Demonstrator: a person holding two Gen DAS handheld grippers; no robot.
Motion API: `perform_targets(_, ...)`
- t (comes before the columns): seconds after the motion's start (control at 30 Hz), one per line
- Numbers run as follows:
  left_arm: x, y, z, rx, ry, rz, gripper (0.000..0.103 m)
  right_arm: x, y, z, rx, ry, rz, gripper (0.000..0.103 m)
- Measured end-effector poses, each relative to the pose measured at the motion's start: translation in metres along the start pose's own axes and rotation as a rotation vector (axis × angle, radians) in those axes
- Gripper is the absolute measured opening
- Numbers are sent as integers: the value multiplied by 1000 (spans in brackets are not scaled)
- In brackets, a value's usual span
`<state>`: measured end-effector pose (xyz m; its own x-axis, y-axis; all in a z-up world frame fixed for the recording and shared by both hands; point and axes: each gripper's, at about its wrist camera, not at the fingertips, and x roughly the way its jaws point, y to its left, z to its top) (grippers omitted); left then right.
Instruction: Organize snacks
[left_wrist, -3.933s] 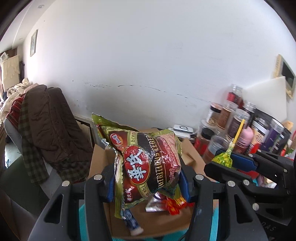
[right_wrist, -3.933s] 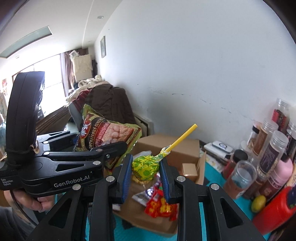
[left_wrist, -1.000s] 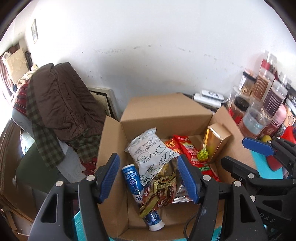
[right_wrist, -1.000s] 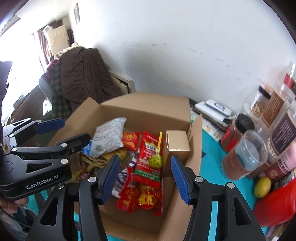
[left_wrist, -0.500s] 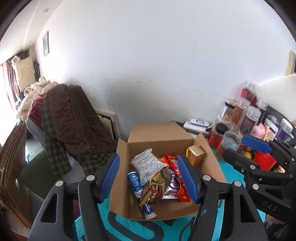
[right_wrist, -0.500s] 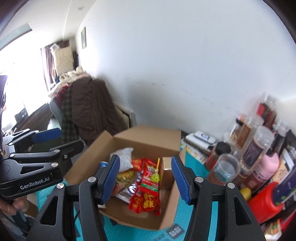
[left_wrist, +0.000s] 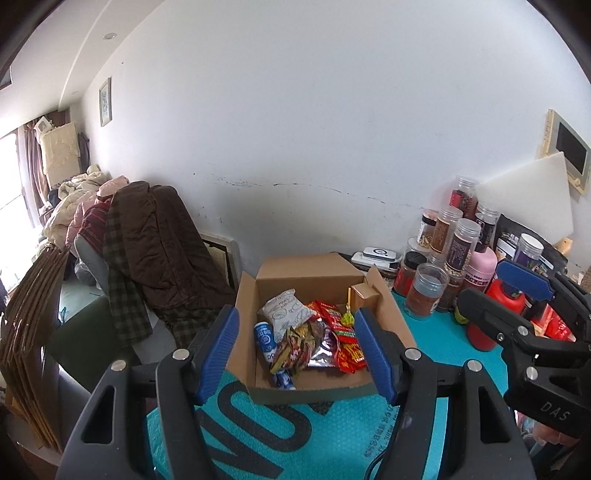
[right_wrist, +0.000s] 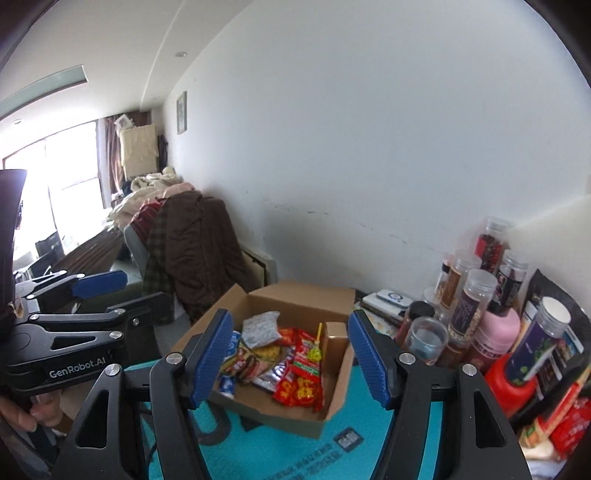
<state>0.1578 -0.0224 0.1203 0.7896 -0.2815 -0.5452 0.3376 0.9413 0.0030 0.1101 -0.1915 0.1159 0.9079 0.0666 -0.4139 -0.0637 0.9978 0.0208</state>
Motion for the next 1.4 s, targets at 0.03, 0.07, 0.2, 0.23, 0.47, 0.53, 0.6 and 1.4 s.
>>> perform_targets(0.03, -5, -1, -4, -1, 2, -6, 65, -7, 2, -3, -2, -6, -1, 74)
perform_targets(0.07, -8, -2, -8, -4, 5, -12, 65, -11, 3, -6, -5, -10, -2, 75)
perform_targets(0.2, -24, -5, -22, -14, 16, -21, 65, -32, 8, -21, -9, -25, 16, 81)
perform_targets(0.23, -29, -7, -26, -15, 13, -21, 65, -36, 8, -25, -9, -24, 22, 82)
perform_targets(0.47, -53, -8, -53, -36, -4, 5, 65, -47, 14, -54, -21, -6, 41, 82)
perform_targets(0.53, -56, -7, -62, -53, 3, 14, 65, -48, 15, -61, -17, 4, 52, 82)
perform_targets(0.6, -58, -5, -68, -67, 9, 20, 65, -46, 16, -68, -14, 17, 65, 82)
perform_targets(1.4, -58, -6, -104, -109, 54, 54, 65, -43, 15, -96, 1, 70, 144, 82)
